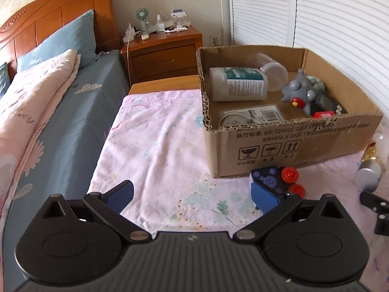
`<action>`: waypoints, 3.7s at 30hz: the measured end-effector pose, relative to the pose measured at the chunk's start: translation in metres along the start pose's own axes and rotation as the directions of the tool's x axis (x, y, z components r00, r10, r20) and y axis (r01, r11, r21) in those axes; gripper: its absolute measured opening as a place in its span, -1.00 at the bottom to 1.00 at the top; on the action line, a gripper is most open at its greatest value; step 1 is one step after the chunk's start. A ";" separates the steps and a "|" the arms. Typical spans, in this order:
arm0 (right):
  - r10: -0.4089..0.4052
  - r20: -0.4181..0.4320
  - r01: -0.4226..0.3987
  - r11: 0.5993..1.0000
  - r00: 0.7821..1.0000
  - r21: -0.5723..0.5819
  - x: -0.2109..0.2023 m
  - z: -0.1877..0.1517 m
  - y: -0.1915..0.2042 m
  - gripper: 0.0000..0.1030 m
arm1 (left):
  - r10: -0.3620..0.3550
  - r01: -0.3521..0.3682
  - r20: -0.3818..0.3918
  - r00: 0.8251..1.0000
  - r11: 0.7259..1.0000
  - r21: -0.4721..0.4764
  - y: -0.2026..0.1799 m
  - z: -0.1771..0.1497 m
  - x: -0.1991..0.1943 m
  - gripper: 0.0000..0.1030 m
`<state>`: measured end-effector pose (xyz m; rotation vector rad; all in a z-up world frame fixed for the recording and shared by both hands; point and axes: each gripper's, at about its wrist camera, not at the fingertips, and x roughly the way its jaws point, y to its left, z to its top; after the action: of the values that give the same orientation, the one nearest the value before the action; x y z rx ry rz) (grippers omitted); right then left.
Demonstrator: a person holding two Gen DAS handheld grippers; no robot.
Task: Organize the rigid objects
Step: 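Move left tool to the black-blue cube toy train while right tool approaches capsule jar, then grasp the black-blue toy train with the left tool, then grasp the red-labelled capsule jar with the right tool, then carry the toy train and capsule jar into the box and release both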
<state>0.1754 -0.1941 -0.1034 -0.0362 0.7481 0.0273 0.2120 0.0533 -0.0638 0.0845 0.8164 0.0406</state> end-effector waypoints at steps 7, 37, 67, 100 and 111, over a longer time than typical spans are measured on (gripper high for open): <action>-0.001 -0.002 0.001 1.000 1.000 0.001 0.000 0.000 0.000 1.00 | -0.175 0.176 -0.022 0.984 0.984 0.026 -0.034 0.003 0.001 0.99; 0.106 -0.007 -0.106 0.989 0.994 -0.099 0.000 0.000 -0.012 1.00 | -0.187 0.188 -0.035 0.982 0.981 0.039 -0.040 -0.017 0.020 -0.04; 0.205 -0.105 -0.225 0.940 0.973 -0.256 0.018 0.044 0.018 1.00 | -0.180 0.180 -0.018 0.984 0.983 0.037 -0.042 -0.015 0.025 0.12; 0.232 -0.142 -0.267 0.908 0.962 -0.323 -0.059 0.061 0.031 0.89 | -0.366 0.368 -0.058 0.929 0.894 0.257 -0.021 0.015 -0.050 -0.04; 0.248 -0.036 -0.246 0.916 0.968 -0.317 -0.079 0.105 0.020 0.89 | -0.387 0.358 0.047 0.921 0.888 0.287 -0.045 0.078 -0.037 -0.04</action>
<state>0.1879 -0.1709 0.0265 -0.2511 0.7334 0.3911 0.2440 0.0016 0.0124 0.1877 0.7194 -0.4409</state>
